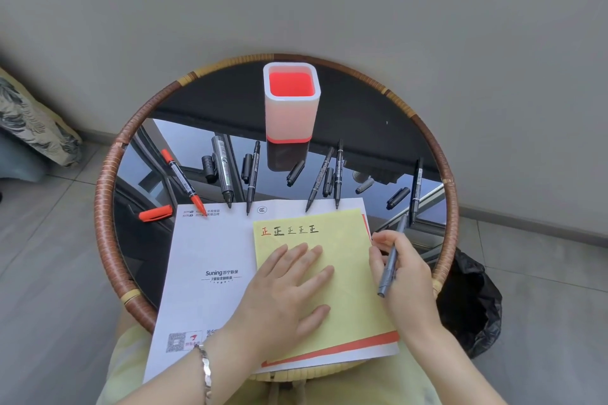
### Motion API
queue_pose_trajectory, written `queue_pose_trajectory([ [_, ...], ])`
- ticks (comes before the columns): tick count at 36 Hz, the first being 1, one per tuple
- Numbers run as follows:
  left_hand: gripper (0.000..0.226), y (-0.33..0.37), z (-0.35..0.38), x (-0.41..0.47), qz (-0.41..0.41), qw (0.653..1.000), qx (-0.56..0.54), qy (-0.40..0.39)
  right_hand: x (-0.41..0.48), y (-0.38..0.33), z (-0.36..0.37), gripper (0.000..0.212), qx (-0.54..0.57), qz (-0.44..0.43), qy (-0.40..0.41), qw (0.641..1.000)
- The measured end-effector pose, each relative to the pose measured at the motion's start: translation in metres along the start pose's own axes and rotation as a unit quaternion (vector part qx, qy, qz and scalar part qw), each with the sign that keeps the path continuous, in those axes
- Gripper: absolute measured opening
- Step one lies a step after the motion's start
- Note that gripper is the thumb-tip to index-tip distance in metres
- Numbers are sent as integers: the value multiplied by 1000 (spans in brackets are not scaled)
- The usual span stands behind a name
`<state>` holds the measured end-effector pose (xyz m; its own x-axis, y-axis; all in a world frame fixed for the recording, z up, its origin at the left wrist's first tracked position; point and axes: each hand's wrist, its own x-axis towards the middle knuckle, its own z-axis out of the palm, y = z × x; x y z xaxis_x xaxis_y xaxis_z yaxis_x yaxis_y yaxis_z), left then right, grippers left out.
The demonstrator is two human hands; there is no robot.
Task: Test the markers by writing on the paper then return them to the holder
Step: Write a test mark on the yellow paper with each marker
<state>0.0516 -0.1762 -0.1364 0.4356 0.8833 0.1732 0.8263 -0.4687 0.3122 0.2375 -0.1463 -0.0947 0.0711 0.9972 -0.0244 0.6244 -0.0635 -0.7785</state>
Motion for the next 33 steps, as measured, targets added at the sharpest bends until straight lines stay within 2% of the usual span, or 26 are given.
queue_pose_trajectory([
  [7, 44, -1, 0, 0, 5, 1000, -30, 1, 6, -1, 0, 10, -1, -13, -5, 1000],
  [10, 43, -2, 0, -1, 14, 999, -34, 4, 10, -7, -1, 7, 15, -32, 17, 999],
  [14, 41, -3, 1, -1, 18, 999, -37, 13, 17, -15, -1, 47, 125, 17, 21, 992],
  [15, 41, -3, 1, -1, 18, 999, -35, 16, 21, -17, 1, 50, 157, 31, 21, 987],
  [19, 37, -2, 4, 2, 15, 999, -32, 40, 36, -28, 7, 21, 242, 67, 20, 968],
  [22, 36, 1, 7, 5, 8, 998, -25, 58, 41, -33, 12, 11, 279, 74, 17, 957],
  [26, 38, 3, 10, 6, 2, 996, -19, 83, 45, -35, 24, 18, 263, 51, 54, 962],
  [30, 44, 5, 12, 8, -5, 996, -12, 90, 50, -32, 37, 35, 247, 62, 82, 964],
  [33, 47, 5, 14, 9, -11, 996, -12, 93, 51, -25, 45, 37, 225, 64, 97, 967],
])
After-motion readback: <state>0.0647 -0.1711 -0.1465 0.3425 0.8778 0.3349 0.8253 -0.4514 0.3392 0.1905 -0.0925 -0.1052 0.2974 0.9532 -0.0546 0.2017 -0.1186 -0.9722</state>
